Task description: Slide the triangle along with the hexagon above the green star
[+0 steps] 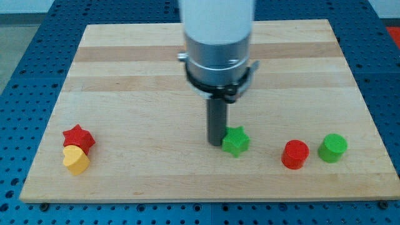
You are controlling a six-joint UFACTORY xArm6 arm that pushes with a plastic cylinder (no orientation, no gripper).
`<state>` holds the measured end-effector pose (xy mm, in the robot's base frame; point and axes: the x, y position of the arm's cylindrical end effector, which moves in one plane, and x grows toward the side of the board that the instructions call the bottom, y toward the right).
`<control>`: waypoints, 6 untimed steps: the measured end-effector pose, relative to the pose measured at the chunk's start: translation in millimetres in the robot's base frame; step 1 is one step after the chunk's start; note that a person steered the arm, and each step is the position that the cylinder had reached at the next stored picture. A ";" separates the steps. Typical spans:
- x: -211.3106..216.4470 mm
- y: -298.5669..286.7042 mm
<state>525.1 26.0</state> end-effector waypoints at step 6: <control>-191.0 96.2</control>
<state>334.1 122.1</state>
